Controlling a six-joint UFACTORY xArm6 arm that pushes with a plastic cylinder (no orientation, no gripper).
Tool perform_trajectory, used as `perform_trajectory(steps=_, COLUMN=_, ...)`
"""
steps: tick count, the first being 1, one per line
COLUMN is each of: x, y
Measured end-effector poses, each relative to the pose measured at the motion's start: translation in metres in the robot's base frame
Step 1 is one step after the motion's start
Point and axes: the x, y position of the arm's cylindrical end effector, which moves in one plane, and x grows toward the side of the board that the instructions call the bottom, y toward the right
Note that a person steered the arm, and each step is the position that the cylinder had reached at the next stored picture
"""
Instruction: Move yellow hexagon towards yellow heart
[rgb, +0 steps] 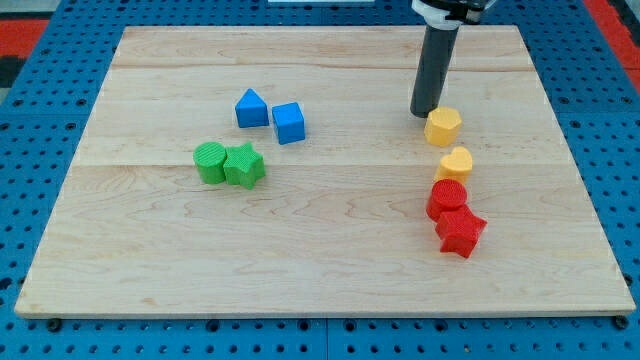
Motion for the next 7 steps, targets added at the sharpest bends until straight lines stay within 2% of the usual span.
perform_trajectory(steps=1, x=-0.040, y=0.001)
perform_trajectory(steps=2, x=-0.038, y=0.021)
perform_trajectory(steps=4, x=0.003, y=0.019)
perform_trajectory(steps=5, x=0.006, y=0.012)
perform_trajectory(steps=7, x=0.025, y=0.075)
